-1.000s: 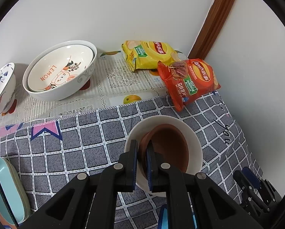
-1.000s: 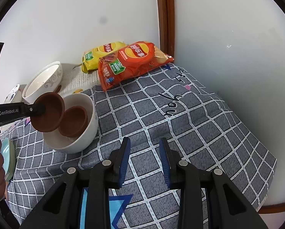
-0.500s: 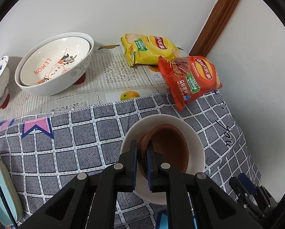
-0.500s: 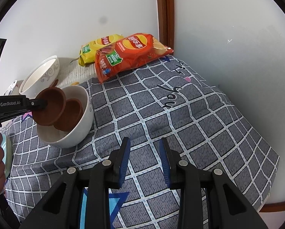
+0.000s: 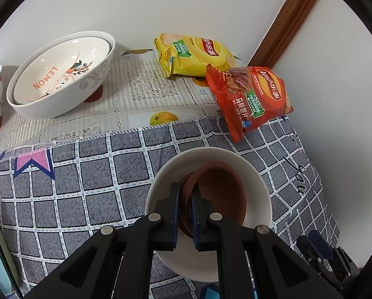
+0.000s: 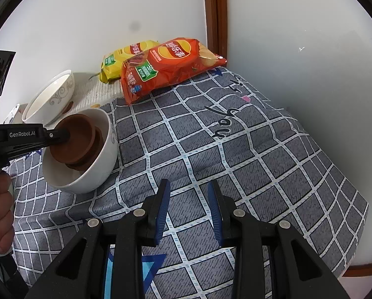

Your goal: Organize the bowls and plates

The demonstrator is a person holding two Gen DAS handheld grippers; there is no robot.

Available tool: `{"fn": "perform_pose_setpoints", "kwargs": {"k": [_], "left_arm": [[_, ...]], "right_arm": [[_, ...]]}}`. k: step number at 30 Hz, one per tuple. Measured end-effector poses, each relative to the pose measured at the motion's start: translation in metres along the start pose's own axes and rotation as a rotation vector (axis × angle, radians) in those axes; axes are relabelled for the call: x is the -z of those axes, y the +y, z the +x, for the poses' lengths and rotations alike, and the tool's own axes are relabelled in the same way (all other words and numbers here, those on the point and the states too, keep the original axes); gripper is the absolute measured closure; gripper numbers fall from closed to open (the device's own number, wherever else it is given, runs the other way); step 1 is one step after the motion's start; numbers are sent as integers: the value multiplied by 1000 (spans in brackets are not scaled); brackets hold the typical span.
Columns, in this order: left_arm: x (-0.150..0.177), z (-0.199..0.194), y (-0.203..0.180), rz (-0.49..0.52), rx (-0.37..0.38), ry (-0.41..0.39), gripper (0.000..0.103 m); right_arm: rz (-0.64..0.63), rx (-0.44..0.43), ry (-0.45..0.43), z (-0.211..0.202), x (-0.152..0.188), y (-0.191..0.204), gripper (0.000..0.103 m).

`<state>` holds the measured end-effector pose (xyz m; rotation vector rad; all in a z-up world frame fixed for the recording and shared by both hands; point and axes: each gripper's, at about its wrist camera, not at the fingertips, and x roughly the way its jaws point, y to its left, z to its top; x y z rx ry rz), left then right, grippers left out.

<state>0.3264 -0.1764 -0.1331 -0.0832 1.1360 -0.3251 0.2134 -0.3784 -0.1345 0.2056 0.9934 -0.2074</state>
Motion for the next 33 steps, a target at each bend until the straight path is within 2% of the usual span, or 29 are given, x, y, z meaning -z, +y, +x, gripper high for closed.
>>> {"fn": "perform_pose_setpoints", "kwargs": {"k": [22, 33], "left_arm": [[1, 7, 2, 6, 5, 3, 94], [4, 3, -1, 38, -18, -12, 94]], "right_arm": [[8, -21, 0, -1, 0, 0, 72], [21, -28, -7, -4, 2, -4, 71]]}}
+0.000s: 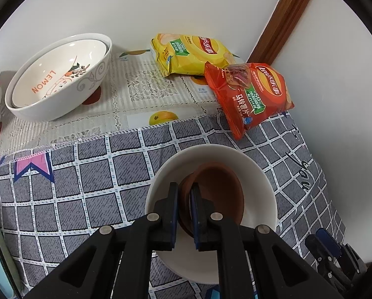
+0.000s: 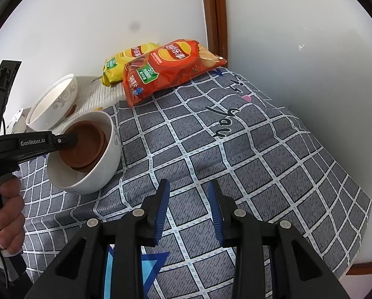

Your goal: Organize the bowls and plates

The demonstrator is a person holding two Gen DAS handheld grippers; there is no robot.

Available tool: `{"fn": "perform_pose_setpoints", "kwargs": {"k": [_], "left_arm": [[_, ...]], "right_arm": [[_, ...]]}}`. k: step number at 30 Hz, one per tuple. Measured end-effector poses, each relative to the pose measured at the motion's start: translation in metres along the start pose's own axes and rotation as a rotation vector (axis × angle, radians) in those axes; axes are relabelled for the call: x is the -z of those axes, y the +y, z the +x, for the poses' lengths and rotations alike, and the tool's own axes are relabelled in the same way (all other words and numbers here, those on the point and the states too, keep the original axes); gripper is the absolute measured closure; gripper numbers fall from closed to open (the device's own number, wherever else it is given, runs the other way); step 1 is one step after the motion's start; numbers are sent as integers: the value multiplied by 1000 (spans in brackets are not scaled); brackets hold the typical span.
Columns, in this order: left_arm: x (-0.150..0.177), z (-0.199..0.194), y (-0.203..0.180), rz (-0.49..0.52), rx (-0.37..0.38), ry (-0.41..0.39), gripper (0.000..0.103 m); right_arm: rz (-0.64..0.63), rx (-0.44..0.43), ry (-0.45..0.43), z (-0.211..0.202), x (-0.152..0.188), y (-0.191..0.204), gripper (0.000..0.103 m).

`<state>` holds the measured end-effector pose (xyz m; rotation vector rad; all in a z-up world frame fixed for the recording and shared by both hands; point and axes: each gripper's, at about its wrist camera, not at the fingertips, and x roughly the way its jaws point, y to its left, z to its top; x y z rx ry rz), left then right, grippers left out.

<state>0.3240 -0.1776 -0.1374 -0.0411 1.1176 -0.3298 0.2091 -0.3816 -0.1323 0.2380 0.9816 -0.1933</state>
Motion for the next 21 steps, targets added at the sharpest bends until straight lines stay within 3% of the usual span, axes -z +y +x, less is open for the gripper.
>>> {"fn": "perform_pose_setpoints", "kwargs": {"k": [9, 15, 21], "left_arm": [[0, -16, -6, 45, -43, -18, 84], [-1, -32, 2, 24, -72, -37, 78], [0, -31, 18, -12, -104, -8, 78]], "right_arm": [[-32, -16, -15, -3, -10, 9, 71], [-101, -66, -36, -4, -34, 31, 71], [-157, -128, -19, 8, -48, 55, 71]]}}
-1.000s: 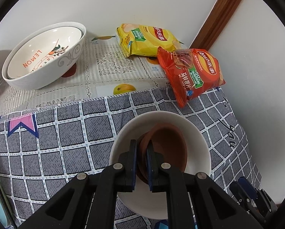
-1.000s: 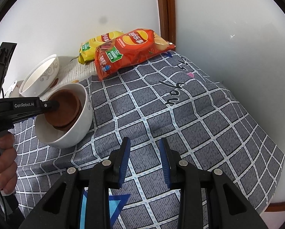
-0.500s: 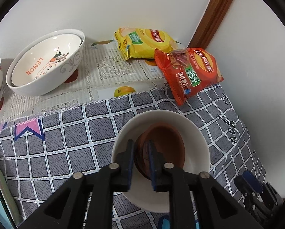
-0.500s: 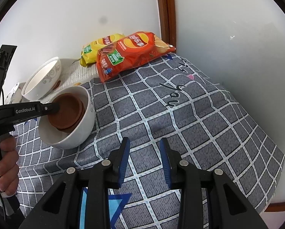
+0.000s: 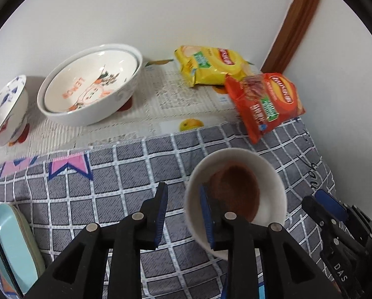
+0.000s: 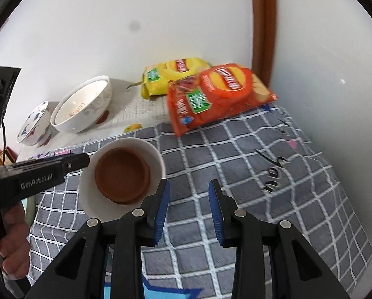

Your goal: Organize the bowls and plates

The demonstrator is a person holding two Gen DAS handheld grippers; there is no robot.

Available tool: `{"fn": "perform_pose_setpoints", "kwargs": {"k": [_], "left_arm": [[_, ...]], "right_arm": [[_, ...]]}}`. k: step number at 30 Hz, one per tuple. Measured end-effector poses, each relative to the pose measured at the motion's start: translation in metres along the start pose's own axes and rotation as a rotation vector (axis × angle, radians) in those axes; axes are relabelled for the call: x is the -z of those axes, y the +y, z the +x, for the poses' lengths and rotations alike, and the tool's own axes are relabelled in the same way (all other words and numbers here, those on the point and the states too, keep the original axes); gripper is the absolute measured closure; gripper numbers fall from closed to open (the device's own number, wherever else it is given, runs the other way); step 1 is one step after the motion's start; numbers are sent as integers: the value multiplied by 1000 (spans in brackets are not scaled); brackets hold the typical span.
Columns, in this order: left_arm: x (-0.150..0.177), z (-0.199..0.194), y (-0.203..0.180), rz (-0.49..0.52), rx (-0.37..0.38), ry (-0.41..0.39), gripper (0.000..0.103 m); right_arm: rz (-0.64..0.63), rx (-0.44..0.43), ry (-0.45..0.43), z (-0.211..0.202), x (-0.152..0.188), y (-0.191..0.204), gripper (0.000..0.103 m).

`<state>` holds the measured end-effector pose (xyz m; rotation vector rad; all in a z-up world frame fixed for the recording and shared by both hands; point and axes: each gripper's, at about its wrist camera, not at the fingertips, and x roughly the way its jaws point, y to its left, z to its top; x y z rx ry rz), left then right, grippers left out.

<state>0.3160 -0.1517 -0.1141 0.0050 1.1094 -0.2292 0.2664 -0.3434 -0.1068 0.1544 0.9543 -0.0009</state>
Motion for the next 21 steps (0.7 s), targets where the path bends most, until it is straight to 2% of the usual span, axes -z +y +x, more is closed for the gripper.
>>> {"fn": "perform_pose_setpoints", "kwargs": {"k": [9, 21], "left_arm": [[6, 11, 1, 21, -17, 37, 78], [11, 31, -3, 39, -51, 72, 73]], "right_arm": [[7, -71, 59, 20, -10, 13, 71], [6, -26, 138, 57, -14, 16, 71]]}}
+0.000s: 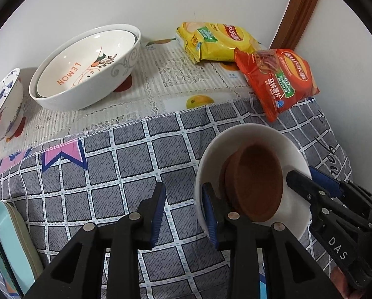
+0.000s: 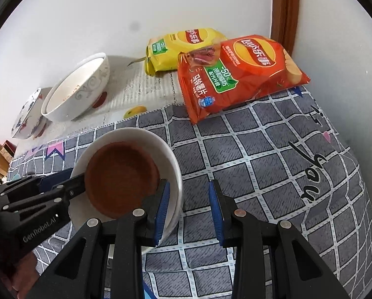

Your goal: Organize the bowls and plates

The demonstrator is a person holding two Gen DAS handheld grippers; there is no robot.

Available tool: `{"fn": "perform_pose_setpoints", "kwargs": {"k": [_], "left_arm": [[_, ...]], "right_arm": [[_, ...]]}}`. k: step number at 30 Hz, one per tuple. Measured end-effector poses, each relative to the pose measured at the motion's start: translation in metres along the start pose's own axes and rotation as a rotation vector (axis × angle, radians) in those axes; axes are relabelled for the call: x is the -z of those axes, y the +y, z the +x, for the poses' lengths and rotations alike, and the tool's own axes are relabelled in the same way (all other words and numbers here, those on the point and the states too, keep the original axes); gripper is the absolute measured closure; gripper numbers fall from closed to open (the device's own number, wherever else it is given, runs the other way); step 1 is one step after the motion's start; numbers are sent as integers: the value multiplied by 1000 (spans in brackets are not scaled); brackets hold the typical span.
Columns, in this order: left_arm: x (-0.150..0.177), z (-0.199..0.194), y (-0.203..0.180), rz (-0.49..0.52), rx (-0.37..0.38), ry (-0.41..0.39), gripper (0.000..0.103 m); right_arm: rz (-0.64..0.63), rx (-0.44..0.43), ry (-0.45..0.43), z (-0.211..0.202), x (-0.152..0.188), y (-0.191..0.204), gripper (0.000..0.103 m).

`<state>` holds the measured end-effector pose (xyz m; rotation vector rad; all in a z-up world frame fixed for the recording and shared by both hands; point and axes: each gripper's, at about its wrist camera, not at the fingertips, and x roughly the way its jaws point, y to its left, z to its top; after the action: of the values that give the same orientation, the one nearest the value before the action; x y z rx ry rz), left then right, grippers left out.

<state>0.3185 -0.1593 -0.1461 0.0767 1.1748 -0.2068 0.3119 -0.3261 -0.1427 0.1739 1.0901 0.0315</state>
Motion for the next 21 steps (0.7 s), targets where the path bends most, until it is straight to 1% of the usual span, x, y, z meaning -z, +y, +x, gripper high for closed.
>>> {"fn": "perform_pose_setpoints", "kwargs": {"k": [4, 8, 9, 13, 17, 21], "left_arm": [[2, 5, -2, 18, -30, 2, 65], [3, 7, -5, 28, -54, -7, 62], [3, 7, -5, 29, -58, -5, 62], [2, 10, -6, 18, -53, 6, 62], [3, 15, -5, -3, -20, 28, 62], [7, 15, -2, -37, -17, 5, 62]], "right_arm": [[-12, 29, 14, 7, -1, 0, 71], [-25, 42, 7, 11, -2, 0, 69], [-27, 45, 5, 11, -2, 0, 67], [-32, 60, 7, 14, -4, 0, 66], [-30, 63, 13, 17, -5, 2, 66], [-23, 61, -15, 18, -4, 3, 66]]}}
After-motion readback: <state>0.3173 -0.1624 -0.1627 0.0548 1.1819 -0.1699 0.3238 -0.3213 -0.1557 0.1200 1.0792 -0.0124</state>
